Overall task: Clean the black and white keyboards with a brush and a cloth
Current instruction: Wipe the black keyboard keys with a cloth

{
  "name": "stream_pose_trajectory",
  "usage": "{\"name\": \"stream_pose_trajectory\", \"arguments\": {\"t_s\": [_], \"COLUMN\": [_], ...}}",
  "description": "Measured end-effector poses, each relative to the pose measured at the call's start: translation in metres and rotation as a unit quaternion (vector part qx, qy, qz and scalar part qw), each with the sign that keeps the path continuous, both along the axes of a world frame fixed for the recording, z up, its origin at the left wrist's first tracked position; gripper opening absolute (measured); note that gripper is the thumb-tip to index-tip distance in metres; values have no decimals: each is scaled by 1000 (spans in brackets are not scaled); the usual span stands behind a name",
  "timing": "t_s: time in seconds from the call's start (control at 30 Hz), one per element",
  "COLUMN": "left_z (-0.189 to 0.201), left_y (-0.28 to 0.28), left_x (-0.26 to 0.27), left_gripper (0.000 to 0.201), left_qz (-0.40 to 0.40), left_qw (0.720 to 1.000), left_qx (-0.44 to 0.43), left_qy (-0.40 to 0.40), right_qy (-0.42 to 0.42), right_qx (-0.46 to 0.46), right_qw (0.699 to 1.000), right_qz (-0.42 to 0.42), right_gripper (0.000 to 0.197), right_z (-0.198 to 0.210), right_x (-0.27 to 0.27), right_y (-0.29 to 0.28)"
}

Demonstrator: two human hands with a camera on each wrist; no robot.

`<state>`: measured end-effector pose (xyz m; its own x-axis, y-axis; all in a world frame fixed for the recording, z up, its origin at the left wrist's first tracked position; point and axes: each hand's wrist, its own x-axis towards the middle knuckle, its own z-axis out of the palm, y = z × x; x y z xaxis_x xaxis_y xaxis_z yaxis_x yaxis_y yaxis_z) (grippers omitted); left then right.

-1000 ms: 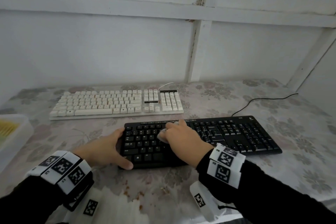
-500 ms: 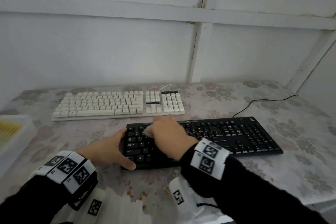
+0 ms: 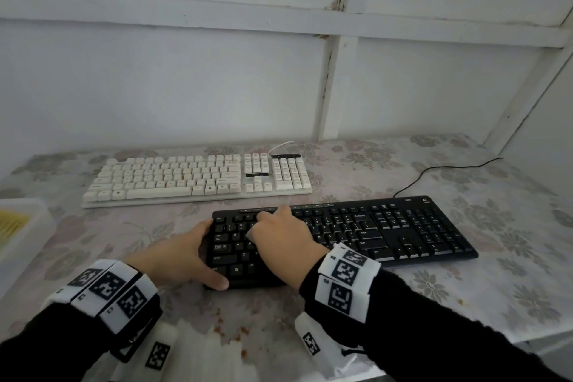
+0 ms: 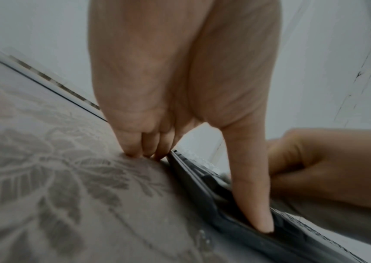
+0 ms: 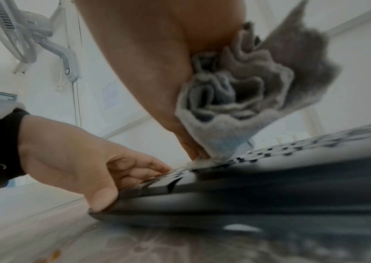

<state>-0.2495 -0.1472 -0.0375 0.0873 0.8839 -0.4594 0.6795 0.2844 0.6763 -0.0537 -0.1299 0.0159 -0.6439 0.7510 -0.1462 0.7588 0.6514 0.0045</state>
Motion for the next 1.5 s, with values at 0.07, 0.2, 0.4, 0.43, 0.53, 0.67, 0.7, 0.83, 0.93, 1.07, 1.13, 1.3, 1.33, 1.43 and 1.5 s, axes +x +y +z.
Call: {"name": "stream_pose_trajectory", "arguments": {"t_s": [0.07, 0.2, 0.4, 0.43, 0.53, 0.67, 0.7, 0.83, 0.93, 1.07, 1.13, 1.3, 1.33, 1.43, 1.5], "left_z": [0, 2, 2, 3, 4, 6, 8, 9, 8, 5, 4, 1, 1, 0, -1], "left_y": [-1, -3, -3, -3, -2, -2, -2, -1, -1, -1, -1, -1, -1, -1, -2], "left_x": [-1, -1, 0, 0, 2, 6, 8, 9, 10, 6, 4, 1, 0, -2, -3], "left_gripper": [151, 144, 139, 138, 139, 125, 122, 124, 115, 121, 122, 136, 136, 149, 153], "left_qz": [-5, -6, -2, -2, 1, 8, 5, -3, 11, 21, 16, 1, 0, -1, -3], "left_qw": [1000, 1000, 1000, 1000, 1000, 1000, 1000, 999, 1000, 1000, 1000, 1000, 1000, 1000, 1000], "left_qx": [2, 1, -1, -4, -3, 5, 6, 12, 6, 3, 6, 1, 1, 2, 1], "left_qy": [-5, 4, 7, 5, 10, 19, 27, 45, 24, -5, -5, -8, -7, -3, -3], "right_qy": [3, -5, -43, -39, 27, 64, 58, 43, 22, 23, 17, -1, 0, -12, -18], "right_qx": [-4, 3, -5, -5, -23, -74, -75, -43, -20, -14, -23, -18, -20, -1, 14], "right_qw": [1000, 999, 995, 995, 998, 995, 995, 998, 999, 999, 1000, 1000, 1000, 1000, 999], "right_qz": [-15, -51, -89, -87, -56, 0, 12, 30, 32, 20, 8, -9, -14, -22, -28], "right_gripper": [25, 27, 40, 41, 46, 26, 24, 28, 26, 25, 19, 51, 51, 46, 37], "right_z": [2, 3, 11, 15, 19, 4, 0, -10, -11, -5, -5, -6, -6, -6, -6], "right_x": [15, 43, 60, 57, 26, -22, -30, -41, -31, -10, 5, 41, 47, 63, 72], "right_y": [2, 9, 17, 16, 13, 4, 1, 0, 1, 4, 8, 21, 22, 25, 26]}}
